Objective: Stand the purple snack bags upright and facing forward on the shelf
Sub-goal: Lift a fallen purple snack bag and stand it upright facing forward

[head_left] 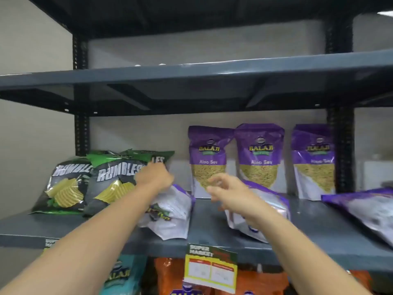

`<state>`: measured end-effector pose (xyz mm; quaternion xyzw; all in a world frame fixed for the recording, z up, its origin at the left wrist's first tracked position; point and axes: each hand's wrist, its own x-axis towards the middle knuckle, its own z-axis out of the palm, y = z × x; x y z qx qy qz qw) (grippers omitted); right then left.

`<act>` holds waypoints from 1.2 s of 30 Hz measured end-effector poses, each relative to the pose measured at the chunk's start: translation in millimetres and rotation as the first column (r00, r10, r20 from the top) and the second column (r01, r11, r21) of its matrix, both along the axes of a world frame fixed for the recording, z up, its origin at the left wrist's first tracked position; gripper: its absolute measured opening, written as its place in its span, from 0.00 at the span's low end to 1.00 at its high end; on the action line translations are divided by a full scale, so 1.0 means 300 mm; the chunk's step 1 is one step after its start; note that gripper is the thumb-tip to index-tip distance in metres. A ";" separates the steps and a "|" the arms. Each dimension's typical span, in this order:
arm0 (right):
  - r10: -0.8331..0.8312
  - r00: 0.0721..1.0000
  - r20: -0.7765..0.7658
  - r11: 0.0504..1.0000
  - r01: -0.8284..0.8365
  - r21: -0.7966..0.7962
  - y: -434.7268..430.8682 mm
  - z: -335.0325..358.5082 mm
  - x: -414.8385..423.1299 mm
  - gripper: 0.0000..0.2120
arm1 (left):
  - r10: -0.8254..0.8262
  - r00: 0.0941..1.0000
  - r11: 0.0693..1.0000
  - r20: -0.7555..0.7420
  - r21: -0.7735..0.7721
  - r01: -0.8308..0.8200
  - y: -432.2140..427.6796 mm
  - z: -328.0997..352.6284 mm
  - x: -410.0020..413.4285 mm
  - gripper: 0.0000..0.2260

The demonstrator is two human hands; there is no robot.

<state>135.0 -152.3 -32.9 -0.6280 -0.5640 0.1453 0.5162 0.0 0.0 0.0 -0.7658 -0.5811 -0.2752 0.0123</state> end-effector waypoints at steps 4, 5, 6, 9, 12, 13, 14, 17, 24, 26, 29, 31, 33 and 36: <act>-0.085 0.990 0.113 0.942 0.117 -0.313 0.189 -0.036 -0.077 0.18 | -0.094 0.982 0.950 -0.162 -0.309 0.040 0.066 -0.046 -0.038 0.24; -0.108 0.986 0.128 0.922 0.147 -0.357 0.228 -0.045 -0.084 0.18 | -0.156 0.974 0.919 -0.167 -0.386 0.081 0.079 -0.055 -0.030 0.23; -0.133 0.981 0.144 0.902 0.180 -0.393 0.252 -0.045 -0.097 0.19 | -0.196 0.972 0.879 -0.128 -0.462 0.116 0.092 -0.062 -0.025 0.22; -0.186 0.981 0.057 0.902 0.193 -0.386 0.330 -0.071 -0.098 0.21 | -0.215 0.974 0.877 -0.066 -0.453 0.163 0.154 -0.085 -0.020 0.23; -0.158 0.962 -0.221 0.941 0.079 -0.330 0.360 -0.073 -0.127 0.08 | -0.200 0.980 0.926 -0.018 -0.329 0.183 0.183 -0.099 -0.036 0.27; -0.164 0.949 -0.270 0.953 0.081 -0.293 0.364 -0.067 -0.135 0.07 | -0.219 0.976 0.927 0.018 -0.309 0.214 0.192 -0.101 -0.038 0.28; -0.172 0.941 -0.292 0.962 0.097 -0.256 0.366 -0.060 -0.145 0.09 | -0.249 0.968 0.920 0.041 -0.303 0.250 0.196 -0.099 -0.043 0.29; -0.177 0.949 -0.262 0.984 0.163 -0.074 0.388 -0.038 -0.155 0.08 | -0.361 0.922 0.886 0.141 -0.256 0.386 0.209 -0.090 -0.050 0.29; -0.293 0.936 -0.194 0.901 0.338 0.271 0.426 0.033 -0.110 0.22 | -0.505 0.621 0.797 0.600 0.047 0.602 0.214 -0.071 -0.021 0.25; -0.336 0.926 -0.172 0.876 0.375 0.304 0.434 0.019 -0.102 0.23 | -0.518 0.555 0.784 0.651 0.102 0.612 0.216 -0.100 0.005 0.28; -0.360 0.914 -0.188 0.856 0.404 0.323 0.432 -0.022 -0.087 0.24 | -0.505 0.546 0.788 0.668 0.099 0.608 0.220 -0.156 0.025 0.36; -0.333 0.918 -0.215 0.853 0.391 0.346 0.416 -0.044 -0.071 0.24 | -0.543 0.541 0.775 0.643 0.136 0.617 0.236 -0.187 0.026 0.41; -0.268 0.918 -0.293 0.876 0.359 0.323 0.392 -0.047 -0.070 0.22 | -0.572 0.539 0.765 0.618 0.167 0.621 0.251 -0.200 0.015 0.45; -0.195 0.852 -0.486 0.911 0.341 0.232 0.409 -0.036 -0.053 0.17 | -0.570 0.523 0.765 0.633 0.177 0.619 0.279 -0.199 0.002 0.50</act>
